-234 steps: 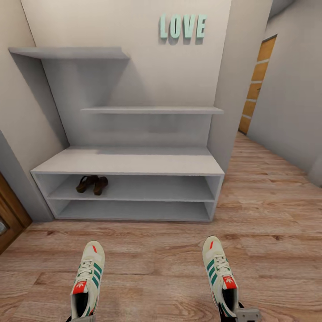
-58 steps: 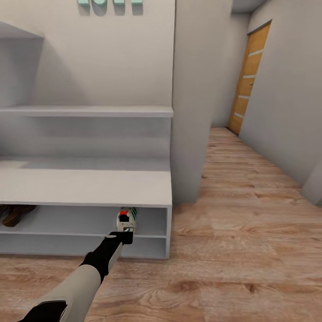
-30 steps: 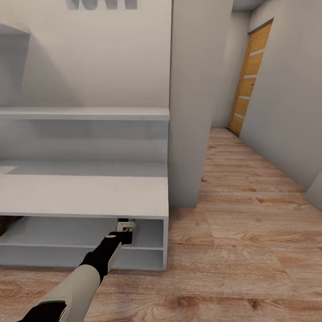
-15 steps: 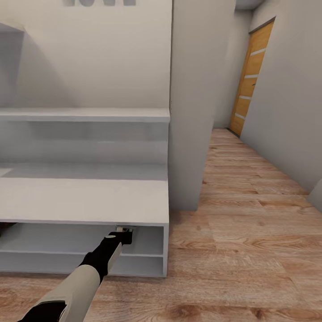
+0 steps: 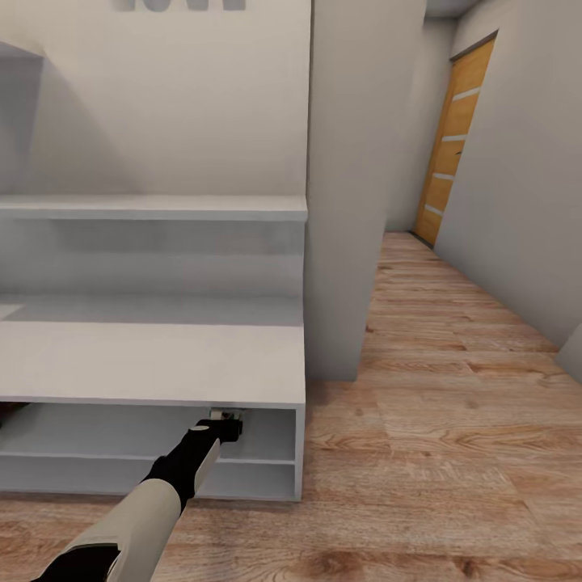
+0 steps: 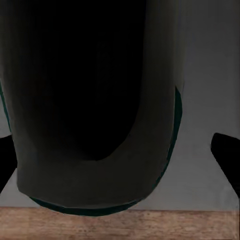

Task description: Pick up the two gym shoes and the two sandals from the corridor floor and place them onto the hallstand (shoe rack) in the corridor, making sure they are on the rack and not on the floor. Arrange them so the two gym shoes are next to each other and the two sandals are next to each other.

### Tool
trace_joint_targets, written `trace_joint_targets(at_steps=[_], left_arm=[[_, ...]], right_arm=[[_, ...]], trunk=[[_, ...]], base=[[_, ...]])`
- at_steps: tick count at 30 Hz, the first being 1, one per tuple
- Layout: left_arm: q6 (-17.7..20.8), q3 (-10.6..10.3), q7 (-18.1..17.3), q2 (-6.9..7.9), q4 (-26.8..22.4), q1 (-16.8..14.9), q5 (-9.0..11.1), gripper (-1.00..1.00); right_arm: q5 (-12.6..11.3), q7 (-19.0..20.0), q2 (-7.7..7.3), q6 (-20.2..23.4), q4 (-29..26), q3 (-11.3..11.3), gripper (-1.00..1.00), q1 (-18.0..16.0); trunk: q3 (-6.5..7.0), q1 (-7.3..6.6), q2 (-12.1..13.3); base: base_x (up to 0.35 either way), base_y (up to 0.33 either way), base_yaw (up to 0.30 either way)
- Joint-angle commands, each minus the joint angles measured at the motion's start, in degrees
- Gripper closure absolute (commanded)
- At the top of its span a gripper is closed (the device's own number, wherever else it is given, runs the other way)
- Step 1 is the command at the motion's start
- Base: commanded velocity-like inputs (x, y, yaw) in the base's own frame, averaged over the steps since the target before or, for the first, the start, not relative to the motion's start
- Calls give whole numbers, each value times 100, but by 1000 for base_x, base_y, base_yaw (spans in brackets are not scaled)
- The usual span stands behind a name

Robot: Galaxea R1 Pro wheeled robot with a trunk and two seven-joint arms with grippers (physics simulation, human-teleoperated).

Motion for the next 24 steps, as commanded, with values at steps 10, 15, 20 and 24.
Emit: trace_joint_targets(at_steps=[10,15,20,24], left_arm=[[-331,59,-4,9,21,5,-84,-100],[-367,54,-3,9,22,6,-97,-100],[-375,54,1,9,22,18,-104,-100],[-375,65,-3,14,18,70,-99,-100]], right_arm=[[60,1,1,-18,4,-15,100,-6],[60,1,1,-17,4,-15,100,-6],[60,1,1,-17,4,-14,100,-6],[60,1,1,-18,4,-15,100,-6]], trunk=[[-5,-1,-2],[-5,-1,-2],[-5,-1,-2],[-5,-1,-2]], base=[[-24,0,0],[-267,0,0],[-330,0,0],[-335,8,0]])
